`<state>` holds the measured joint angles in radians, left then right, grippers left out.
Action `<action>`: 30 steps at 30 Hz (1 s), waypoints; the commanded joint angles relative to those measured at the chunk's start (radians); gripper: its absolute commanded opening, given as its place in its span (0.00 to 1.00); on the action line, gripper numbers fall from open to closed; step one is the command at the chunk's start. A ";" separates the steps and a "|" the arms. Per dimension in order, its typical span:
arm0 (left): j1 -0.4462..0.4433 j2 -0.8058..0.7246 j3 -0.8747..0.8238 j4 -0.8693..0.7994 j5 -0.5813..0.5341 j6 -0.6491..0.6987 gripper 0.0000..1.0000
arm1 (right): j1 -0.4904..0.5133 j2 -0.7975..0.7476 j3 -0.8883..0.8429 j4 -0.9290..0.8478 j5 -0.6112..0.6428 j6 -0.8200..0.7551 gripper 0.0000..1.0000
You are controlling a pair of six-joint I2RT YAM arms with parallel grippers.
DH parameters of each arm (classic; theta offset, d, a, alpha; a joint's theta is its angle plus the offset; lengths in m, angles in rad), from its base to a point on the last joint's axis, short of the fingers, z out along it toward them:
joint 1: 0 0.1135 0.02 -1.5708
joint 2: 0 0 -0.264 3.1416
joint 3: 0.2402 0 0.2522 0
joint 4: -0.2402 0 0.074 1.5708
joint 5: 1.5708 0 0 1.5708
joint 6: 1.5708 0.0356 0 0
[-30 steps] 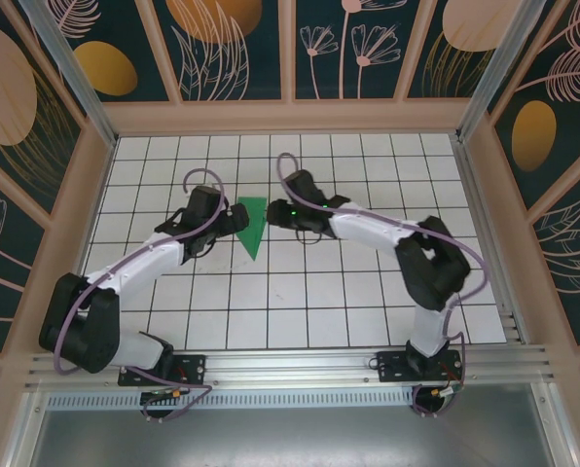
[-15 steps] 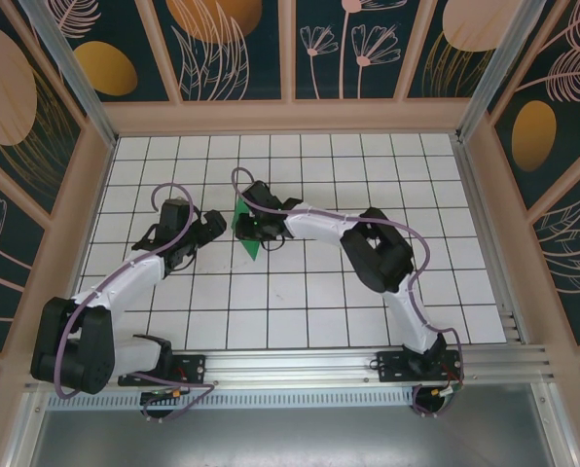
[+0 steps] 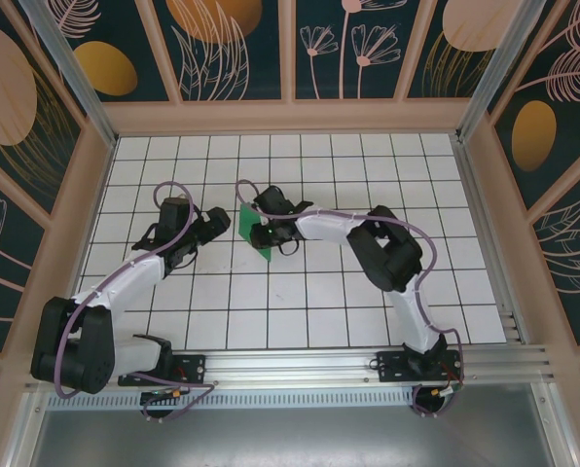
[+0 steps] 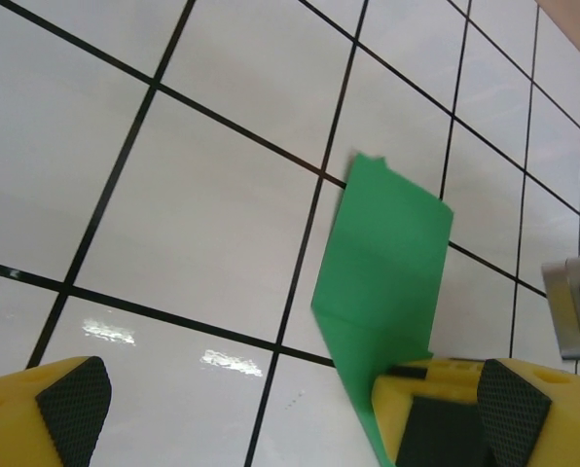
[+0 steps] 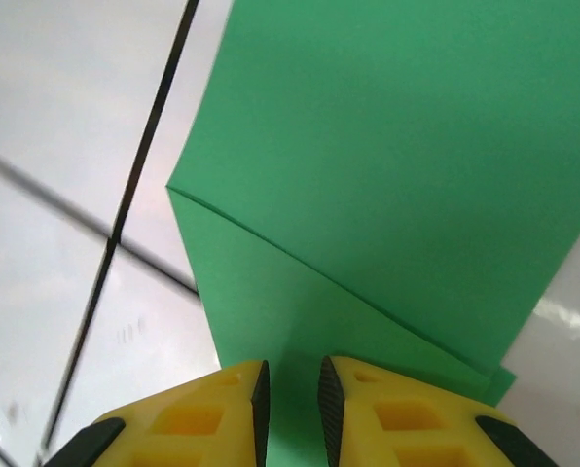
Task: Fold a paper plane with a square sheet of paper (pick it up from the middle)
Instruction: Move the paper to the center of the table.
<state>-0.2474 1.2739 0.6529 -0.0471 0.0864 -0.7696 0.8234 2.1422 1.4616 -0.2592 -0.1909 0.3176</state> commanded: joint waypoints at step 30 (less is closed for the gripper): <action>0.006 0.053 -0.107 0.211 0.240 -0.066 0.98 | -0.022 -0.307 -0.297 0.110 0.021 0.232 0.17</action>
<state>-0.2474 1.3159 0.5617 0.1280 0.3042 -0.8204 0.7944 1.8339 1.1820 -0.1787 -0.1402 0.5346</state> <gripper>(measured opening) 0.985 0.171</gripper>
